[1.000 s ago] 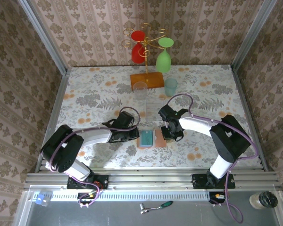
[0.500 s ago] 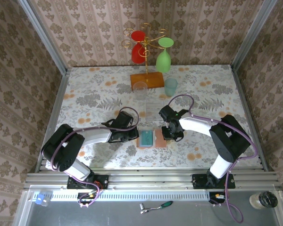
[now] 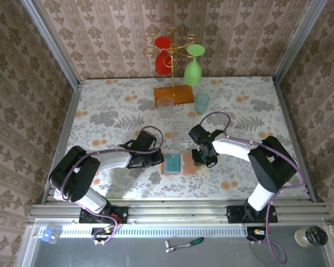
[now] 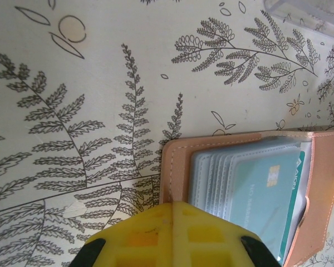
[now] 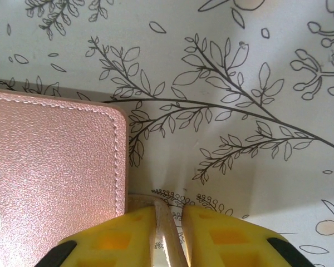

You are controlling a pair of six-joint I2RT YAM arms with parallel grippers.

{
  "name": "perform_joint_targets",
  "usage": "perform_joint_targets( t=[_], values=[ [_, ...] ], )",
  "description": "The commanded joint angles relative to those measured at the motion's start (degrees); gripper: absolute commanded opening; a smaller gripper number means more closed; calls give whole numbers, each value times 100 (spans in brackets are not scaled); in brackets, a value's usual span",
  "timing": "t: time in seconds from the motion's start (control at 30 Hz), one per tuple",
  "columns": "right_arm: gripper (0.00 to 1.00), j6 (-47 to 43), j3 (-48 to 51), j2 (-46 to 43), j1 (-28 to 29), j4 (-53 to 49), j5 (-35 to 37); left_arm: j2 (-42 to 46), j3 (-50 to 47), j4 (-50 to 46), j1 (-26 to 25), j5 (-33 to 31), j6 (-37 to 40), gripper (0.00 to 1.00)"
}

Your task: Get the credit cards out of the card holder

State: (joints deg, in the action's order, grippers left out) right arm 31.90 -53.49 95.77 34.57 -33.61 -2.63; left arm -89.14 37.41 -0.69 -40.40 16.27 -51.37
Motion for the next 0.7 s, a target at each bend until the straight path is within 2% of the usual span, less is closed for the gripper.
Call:
perform_joint_targets(
  t=[0.0, 0.3, 0.67],
  values=[
    [24, 36, 138, -85, -73, -514, 462, -217, -5, -388, 34, -94, 53, 0],
    [42, 18, 120, -238, -213, -751, 740, -264, 73, -417, 40, -28, 94, 0],
    [47, 31, 156, -225, -293, -874, 964, -281, 99, -458, 33, -37, 91, 0]
  ],
)
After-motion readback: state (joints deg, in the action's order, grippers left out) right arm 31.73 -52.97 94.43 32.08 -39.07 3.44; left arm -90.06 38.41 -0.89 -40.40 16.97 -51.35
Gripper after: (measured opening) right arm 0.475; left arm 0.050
